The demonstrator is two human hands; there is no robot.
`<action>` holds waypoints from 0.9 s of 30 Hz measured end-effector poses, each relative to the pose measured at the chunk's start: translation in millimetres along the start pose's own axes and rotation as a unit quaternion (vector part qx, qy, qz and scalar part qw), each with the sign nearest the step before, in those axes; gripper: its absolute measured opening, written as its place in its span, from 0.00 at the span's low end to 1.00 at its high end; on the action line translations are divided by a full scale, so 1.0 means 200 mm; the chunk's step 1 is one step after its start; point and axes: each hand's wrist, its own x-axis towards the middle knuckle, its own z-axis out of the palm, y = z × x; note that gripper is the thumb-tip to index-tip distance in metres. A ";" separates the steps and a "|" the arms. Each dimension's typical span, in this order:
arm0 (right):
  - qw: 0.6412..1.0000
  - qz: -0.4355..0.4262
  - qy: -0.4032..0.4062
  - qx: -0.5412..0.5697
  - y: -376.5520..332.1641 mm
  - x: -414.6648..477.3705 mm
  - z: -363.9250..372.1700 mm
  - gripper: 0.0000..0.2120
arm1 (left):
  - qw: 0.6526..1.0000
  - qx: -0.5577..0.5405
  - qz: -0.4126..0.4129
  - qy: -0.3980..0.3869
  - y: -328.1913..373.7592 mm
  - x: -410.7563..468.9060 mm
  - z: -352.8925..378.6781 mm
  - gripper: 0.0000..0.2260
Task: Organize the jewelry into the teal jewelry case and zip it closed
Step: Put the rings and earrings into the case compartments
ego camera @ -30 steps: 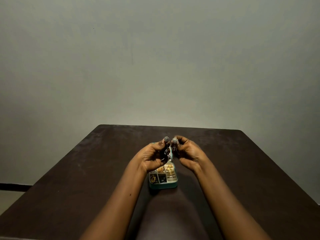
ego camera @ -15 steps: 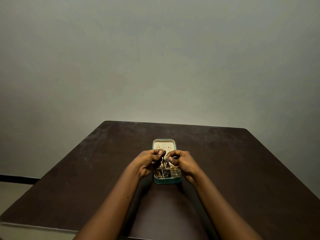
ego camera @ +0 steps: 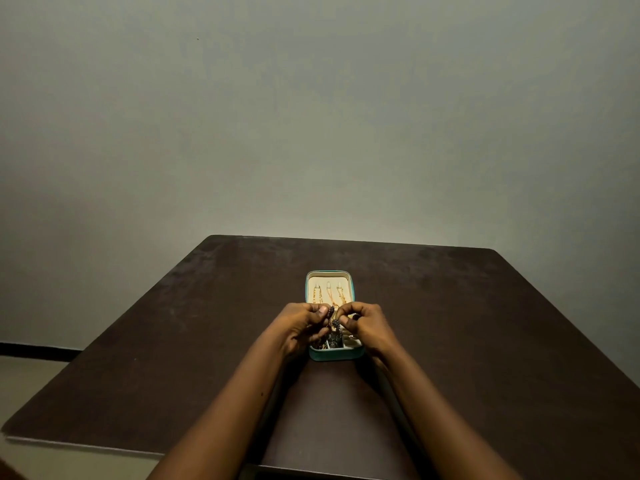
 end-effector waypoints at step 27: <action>0.969 0.010 0.116 -0.219 0.11 0.03 0.03 0.06 | 0.902 0.409 0.096 0.101 -0.01 0.04 -0.04 0.02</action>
